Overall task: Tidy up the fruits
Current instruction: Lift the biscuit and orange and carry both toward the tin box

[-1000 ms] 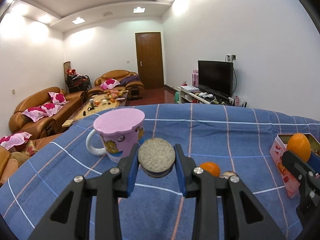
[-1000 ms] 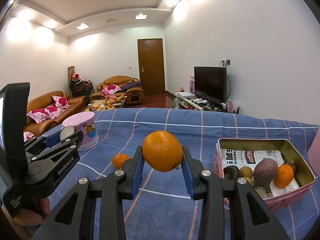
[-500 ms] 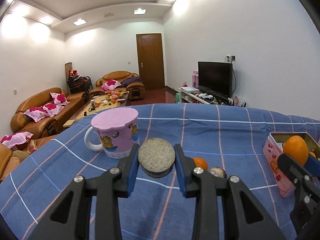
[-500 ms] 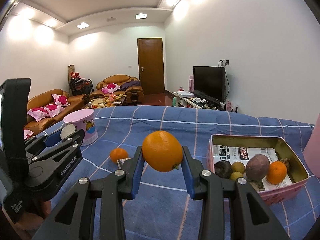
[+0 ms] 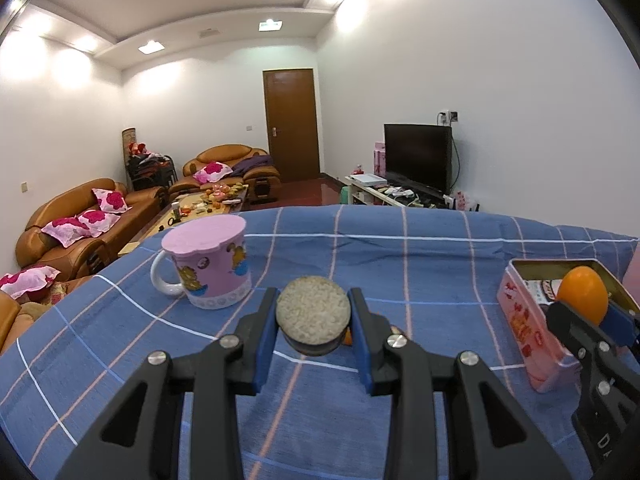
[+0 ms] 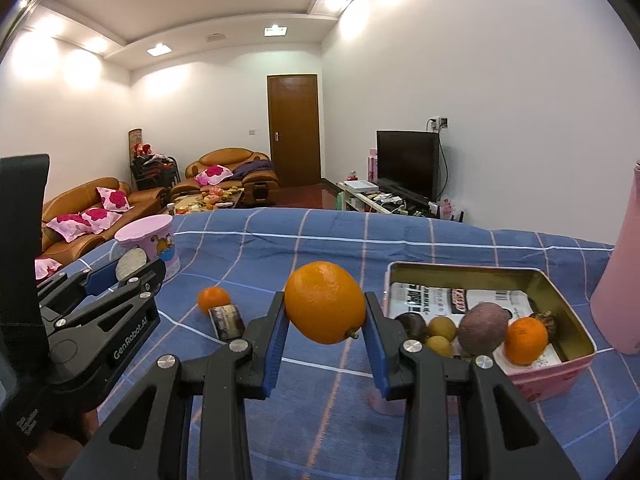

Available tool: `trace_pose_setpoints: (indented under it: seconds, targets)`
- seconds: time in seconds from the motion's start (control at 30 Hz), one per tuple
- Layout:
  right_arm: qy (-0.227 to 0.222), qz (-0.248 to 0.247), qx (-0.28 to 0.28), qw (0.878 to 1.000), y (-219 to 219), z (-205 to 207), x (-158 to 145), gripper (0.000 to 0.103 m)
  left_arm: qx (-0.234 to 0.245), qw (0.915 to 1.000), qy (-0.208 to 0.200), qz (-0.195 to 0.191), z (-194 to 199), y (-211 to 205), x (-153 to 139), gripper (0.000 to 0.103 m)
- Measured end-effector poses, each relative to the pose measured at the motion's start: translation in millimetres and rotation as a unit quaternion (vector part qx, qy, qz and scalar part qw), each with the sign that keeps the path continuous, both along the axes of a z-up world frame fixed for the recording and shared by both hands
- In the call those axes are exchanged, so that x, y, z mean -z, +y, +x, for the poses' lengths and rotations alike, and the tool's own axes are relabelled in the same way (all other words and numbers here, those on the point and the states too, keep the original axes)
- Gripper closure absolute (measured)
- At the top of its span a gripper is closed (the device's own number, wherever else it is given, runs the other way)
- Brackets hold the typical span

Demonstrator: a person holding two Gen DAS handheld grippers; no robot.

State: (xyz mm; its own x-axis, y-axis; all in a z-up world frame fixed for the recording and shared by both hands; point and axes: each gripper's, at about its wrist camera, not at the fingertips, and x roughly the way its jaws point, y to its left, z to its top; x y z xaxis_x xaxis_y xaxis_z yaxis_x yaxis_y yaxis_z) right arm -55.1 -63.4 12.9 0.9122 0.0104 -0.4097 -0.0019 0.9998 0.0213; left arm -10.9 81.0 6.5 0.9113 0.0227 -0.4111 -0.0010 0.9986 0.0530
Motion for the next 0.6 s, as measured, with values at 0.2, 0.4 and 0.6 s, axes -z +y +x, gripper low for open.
trace_pose_setpoints:
  seconds: [0.2, 0.4, 0.6]
  targets:
    - [0.0, -0.003, 0.006, 1.0, -14, -6, 0, 0.065, 0.011, 0.9999, -0.004, 0.006, -7, -18, -1, 0.067]
    - [0.002, -0.003, 0.019, 1.0, -35, -9, 0, 0.065, 0.023, 0.9997, 0.0, 0.005, -10, -38, -1, 0.067]
    - [0.001, -0.007, 0.028, 1.0, -52, -14, -1, 0.065, 0.038, 0.9992, -0.008, 0.008, -16, -60, -2, 0.067]
